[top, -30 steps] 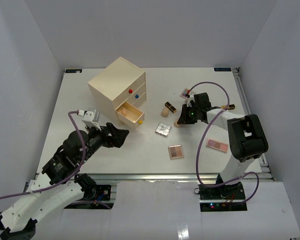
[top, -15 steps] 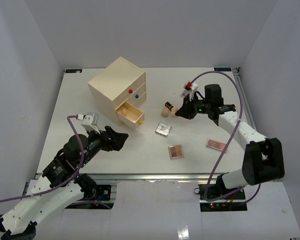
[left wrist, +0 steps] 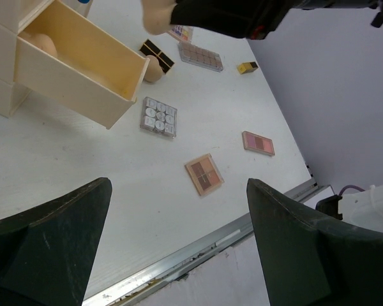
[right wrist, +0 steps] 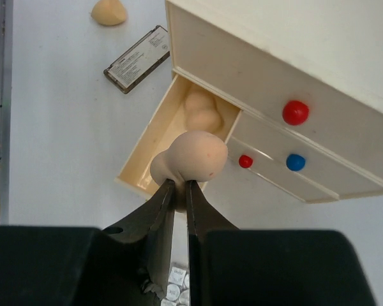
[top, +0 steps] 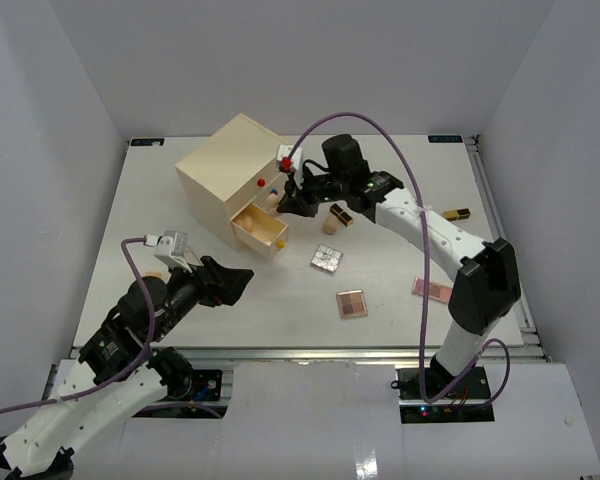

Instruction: Organize the makeup

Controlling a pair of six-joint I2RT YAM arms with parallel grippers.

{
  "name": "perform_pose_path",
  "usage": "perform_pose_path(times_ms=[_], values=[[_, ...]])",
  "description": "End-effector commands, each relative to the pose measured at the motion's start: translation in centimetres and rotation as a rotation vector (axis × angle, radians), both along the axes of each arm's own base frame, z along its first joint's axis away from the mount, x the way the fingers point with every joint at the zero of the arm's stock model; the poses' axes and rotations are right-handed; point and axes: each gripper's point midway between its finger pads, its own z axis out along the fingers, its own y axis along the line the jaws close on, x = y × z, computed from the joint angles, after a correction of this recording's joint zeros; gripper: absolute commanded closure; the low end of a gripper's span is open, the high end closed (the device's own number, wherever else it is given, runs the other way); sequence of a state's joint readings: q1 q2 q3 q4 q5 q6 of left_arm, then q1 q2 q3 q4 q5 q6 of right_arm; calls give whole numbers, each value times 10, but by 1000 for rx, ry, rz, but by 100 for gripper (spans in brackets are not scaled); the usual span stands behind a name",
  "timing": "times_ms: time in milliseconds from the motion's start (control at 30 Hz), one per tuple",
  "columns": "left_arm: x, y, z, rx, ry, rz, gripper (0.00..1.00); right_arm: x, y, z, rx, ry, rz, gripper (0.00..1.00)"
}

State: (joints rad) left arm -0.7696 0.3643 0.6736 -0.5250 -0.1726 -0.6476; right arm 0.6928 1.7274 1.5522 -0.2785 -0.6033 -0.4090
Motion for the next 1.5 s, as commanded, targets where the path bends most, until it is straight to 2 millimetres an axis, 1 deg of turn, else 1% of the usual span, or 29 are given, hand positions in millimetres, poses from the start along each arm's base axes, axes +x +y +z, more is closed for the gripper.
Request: perform_pose_path(times_ms=[0,100,200,233,267,300,333,433,500,533,600,633,667,700,767,833,900,933,1000,1033,1100,1133,1167,1233,1267,1300,1400,1467], values=[[-3,2,-6,-9,26,7,2,-4,28,-15,-67,-16,4,82],[-5,3,-6,-12,31,4,2,-1,36,-26,-91,-6,-6,77],[-6,2,-7,-12,36,-1,2,2,40,-33,-108,4,-13,69],[-6,1,-8,-12,38,-7,2,2,40,-37,-119,4,-21,60],[-6,0,-9,-10,42,-8,2,4,39,-38,-125,-1,-33,48],[-6,-1,-9,-13,43,-16,2,5,38,-37,-128,-5,-41,43],[-6,-2,-10,-10,47,-19,2,6,37,-36,-127,-10,-46,39],[-3,-13,-13,4,68,-53,3,3,34,-19,-103,-33,-48,34],[-1,-20,-12,10,66,-74,5,-1,30,-1,-74,-46,-44,32],[-1,-24,-10,11,64,-91,5,-5,27,10,-56,-47,-36,31],[3,-33,-4,18,59,-122,6,-10,16,23,-24,-26,-29,31],[5,-40,1,19,51,-140,7,-11,1,39,17,-13,-21,31],[8,-46,5,21,44,-157,8,-13,-14,49,49,4,-6,31],[12,-53,9,24,37,-173,10,-16,-29,54,75,24,13,32],[18,-74,20,16,25,-243,17,-16,-62,59,138,68,31,33],[31,-98,22,35,48,-293,23,-17,-101,49,178,142,-13,34],[42,-121,21,73,54,-337,34,-16,-144,29,204,173,-110,35],[47,-133,20,84,65,-349,39,-14,-146,31,213,152,-115,35],[68,-168,13,156,73,-375,51,-14,-183,11,253,208,-213,36],[76,-177,9,183,77,-372,51,-15,-195,3,263,247,-256,36],[100,-203,-4,262,86,-367,57,-11,-225,-12,304,297,-359,37],[108,-207,-13,311,92,-363,56,-6,-245,-17,323,312,-427,37],[118,-216,-16,321,96,-354,55,-4,-253,-16,329,305,-449,37],[153,-227,-25,418,77,-294,52,0,-265,-14,330,286,-467,37],[166,-230,-45,475,100,-280,51,1,-268,-15,325,283,-469,37],[176,-231,-73,536,142,-276,50,1,-269,-17,319,283,-467,37],[215,-241,-115,616,209,-232,50,3,-270,-25,304,300,-472,37],[234,-241,-128,650,216,-202,49,3,-271,-30,293,307,-473,37]])
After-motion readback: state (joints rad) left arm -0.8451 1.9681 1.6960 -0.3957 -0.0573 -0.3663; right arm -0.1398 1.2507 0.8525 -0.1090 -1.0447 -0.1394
